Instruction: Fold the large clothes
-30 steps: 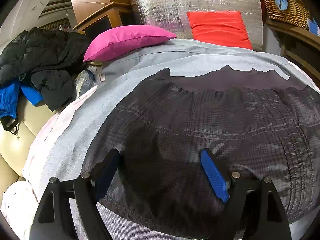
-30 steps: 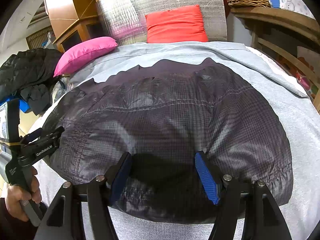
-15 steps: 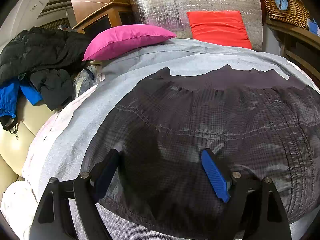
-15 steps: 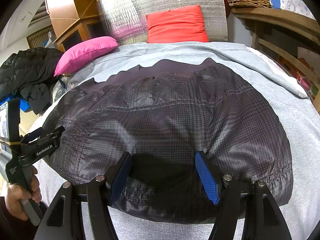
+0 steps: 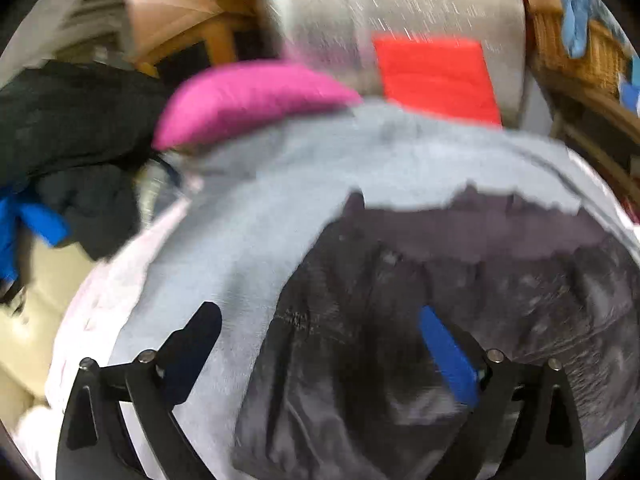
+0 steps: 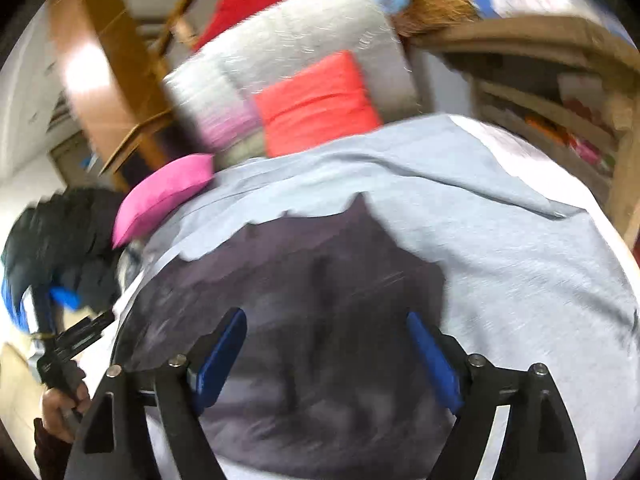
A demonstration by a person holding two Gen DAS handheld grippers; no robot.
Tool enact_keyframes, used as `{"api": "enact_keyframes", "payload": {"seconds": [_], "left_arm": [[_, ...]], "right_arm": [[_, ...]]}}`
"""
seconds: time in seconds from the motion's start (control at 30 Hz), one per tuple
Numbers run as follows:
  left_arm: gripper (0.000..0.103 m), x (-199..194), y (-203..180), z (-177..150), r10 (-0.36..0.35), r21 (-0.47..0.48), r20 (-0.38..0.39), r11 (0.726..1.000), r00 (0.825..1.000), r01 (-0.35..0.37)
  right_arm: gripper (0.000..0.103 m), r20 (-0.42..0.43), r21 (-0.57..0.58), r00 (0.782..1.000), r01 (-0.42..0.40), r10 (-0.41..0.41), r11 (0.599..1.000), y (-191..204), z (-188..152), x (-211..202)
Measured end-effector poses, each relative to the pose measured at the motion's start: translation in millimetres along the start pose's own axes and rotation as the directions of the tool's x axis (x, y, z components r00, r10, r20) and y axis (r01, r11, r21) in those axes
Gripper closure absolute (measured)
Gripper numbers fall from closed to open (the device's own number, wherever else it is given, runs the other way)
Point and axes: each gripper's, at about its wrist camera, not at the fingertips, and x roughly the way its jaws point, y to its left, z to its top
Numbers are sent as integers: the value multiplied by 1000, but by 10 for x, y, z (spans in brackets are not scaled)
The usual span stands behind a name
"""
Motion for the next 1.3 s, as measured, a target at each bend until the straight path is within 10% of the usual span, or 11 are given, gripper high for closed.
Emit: {"api": "enact_keyframes", "payload": {"seconds": [0.17, 0.43, 0.57, 0.7, 0.87, 1.0, 1.1, 1.23, 1.3], "left_arm": [[4, 569, 390, -64, -235, -200, -189, 960, 953, 197], [4, 1074, 484, -247, -548, -391, -288, 816, 785, 426], [4, 1069, 288, -215, -585, -376, -282, 796, 760, 474], [7, 1106, 224, -224, -569, -391, -266, 801, 778, 452], [50, 1052, 270, -160, -549, -403, -218, 804, 807, 438], [65, 836, 277, -76, -558, -377, -133, 793, 819, 479], [65, 792, 329, -53, -558, -363, -107, 793, 823, 490], [32, 1129, 347, -180, -507, -411, -243, 826, 827, 386], [32, 1167, 364, -184, -519, -430, -250, 816, 817, 386]], "right_arm": [[18, -194, 235, 971, -95, 142, 967, -637, 106, 590], [14, -290, 317, 922, -163, 259, 934, -653, 66, 1083], [11, -257, 336, 913, -222, 316, 915, -475, 60, 1113], [20, -254, 234, 940, -167, 226, 958, -230, 44, 1129], [48, -214, 155, 970, -82, 114, 985, -94, 45, 1059], [62, -112, 51, 990, -76, 81, 996, 140, 105, 797], [62, -83, 39, 994, -72, 75, 997, 133, 150, 756], [60, -199, 126, 980, -1, 26, 992, -156, 66, 1044], [50, -210, 185, 976, -26, 65, 982, -227, 74, 1066]]}}
